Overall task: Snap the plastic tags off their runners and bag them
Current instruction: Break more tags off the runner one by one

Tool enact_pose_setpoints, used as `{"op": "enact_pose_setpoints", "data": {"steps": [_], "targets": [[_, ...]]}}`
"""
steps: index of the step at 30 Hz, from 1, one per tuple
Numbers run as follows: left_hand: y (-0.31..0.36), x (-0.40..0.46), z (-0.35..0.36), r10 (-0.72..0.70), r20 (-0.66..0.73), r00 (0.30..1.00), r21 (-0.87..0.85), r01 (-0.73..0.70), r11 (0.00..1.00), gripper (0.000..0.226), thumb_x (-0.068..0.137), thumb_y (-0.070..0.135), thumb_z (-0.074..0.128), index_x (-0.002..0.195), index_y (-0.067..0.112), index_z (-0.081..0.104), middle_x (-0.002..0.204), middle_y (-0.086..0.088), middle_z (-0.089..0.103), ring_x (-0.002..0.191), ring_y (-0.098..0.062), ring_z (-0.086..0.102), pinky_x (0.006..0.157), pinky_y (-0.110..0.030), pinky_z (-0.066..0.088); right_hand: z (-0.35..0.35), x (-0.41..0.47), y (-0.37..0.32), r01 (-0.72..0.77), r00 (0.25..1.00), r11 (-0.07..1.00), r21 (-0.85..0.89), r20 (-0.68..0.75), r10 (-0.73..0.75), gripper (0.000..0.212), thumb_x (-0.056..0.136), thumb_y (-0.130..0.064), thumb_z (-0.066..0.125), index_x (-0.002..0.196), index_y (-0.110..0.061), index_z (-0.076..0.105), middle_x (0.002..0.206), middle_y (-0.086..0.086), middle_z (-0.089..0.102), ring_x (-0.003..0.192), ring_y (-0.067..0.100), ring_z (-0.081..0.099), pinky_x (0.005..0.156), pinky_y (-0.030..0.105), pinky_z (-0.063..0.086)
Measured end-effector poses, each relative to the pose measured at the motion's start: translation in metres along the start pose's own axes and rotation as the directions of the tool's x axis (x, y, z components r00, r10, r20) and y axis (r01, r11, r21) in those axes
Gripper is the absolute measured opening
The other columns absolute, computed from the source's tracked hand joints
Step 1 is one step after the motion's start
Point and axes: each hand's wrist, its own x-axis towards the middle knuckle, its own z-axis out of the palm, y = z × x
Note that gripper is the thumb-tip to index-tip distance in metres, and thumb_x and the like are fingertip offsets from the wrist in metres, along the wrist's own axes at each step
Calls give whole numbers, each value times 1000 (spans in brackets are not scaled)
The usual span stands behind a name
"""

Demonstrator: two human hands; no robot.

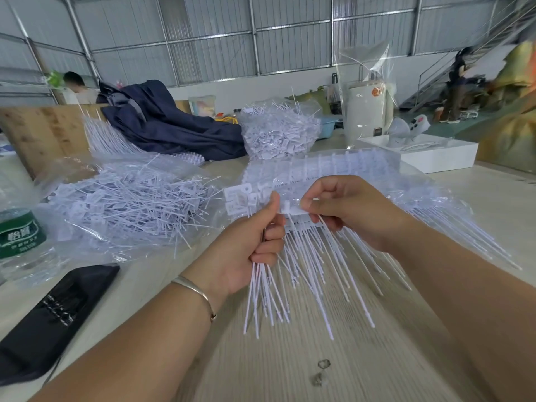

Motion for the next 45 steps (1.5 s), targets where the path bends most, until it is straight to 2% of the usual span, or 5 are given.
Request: {"op": "enact_pose_setpoints", "data": {"steps": [9, 25, 30, 36, 45], "targets": [[0, 0, -2, 48, 10, 999, 39, -49, 998, 29, 71, 28, 75, 45, 23, 63, 54, 10, 29, 41, -2, 21, 33, -14, 17, -4, -1, -3, -50, 995, 996, 74, 94, 43, 12, 88, 1, 62, 91, -8, 69, 68, 8, 62, 53, 14, 45, 51, 22, 37], [1, -2, -1, 72, -21, 997, 31, -71, 997, 17, 63, 34, 83, 67, 22, 72, 56, 9, 27, 40, -3, 20, 33, -15, 16, -6, 0, -2, -115, 988, 975, 192, 127, 91, 19, 89, 11, 55, 95, -1, 69, 66, 4, 67, 58, 8, 62, 55, 17, 49], [0, 0, -3, 91, -69, 993, 24, -90, 996, 30, 76, 24, 74, 48, 22, 65, 51, 10, 26, 37, -3, 20, 32, -15, 16, -8, 0, -3, -143, 982, 944, 296, 165, 96, 22, 88, 13, 52, 104, 6, 66, 76, 8, 70, 64, 12, 65, 61, 19, 53], [5, -3, -1, 79, 44, 996, -210, -68, 975, 28, 76, 19, 69, 67, 21, 42, 52, 10, 24, 35, -3, 19, 31, -13, 12, -9, -1, -7, -124, 986, 939, 322, 146, 80, 11, 66, -11, 72, 77, -7, 71, 73, 10, 69, 60, 14, 64, 61, 20, 55], [1, -11, 17, 108, 383, 917, -259, -6, 966, 29, 87, 26, 57, 64, 16, 73, 47, 12, 33, 32, -4, 30, 33, -16, 15, 7, -4, -2, -206, 956, 856, 474, 286, 72, 18, 64, -16, 73, 80, -8, 71, 71, 4, 60, 59, 10, 51, 65, 22, 44]]}}
